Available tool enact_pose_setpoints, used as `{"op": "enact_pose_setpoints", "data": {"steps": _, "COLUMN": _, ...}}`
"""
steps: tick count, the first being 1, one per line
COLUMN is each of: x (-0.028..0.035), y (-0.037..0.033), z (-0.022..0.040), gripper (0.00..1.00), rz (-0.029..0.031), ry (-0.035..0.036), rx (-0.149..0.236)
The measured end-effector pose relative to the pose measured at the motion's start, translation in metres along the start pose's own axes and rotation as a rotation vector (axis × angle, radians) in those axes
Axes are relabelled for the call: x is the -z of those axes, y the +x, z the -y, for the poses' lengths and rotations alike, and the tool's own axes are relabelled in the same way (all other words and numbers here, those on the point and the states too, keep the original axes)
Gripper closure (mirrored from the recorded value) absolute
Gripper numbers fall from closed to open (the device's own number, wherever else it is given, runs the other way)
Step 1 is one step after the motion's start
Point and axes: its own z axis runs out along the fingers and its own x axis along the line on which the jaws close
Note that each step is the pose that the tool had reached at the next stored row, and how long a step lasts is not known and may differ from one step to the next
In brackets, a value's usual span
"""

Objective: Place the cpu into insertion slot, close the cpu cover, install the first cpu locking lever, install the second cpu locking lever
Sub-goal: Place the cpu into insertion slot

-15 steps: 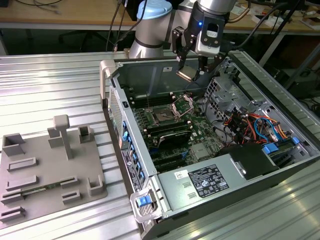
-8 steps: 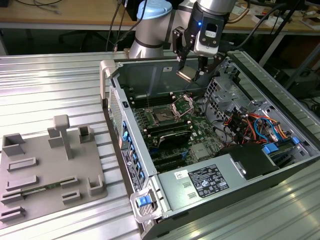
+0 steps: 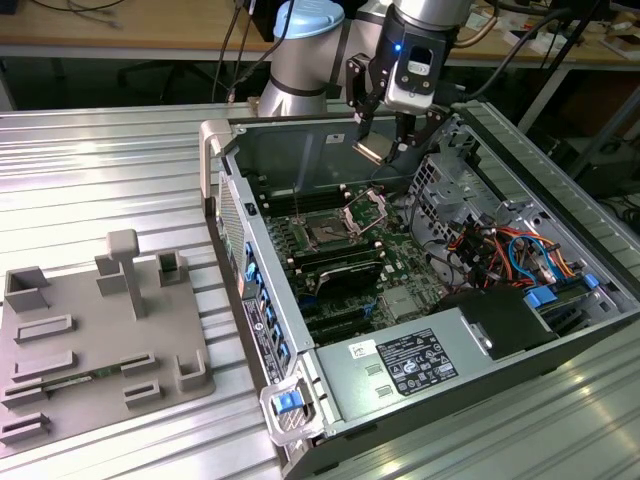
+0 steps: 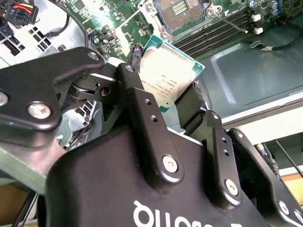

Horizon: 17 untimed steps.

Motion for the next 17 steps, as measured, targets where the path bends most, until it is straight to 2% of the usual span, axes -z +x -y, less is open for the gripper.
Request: {"op": "enact_pose_setpoints", "data": {"steps": 17, "x": -0.0015, "y": 0.0004, "z": 0.0009, "gripper": 0.45, "rz": 0.0085, "ry": -0.0019, "rx": -0.095}}
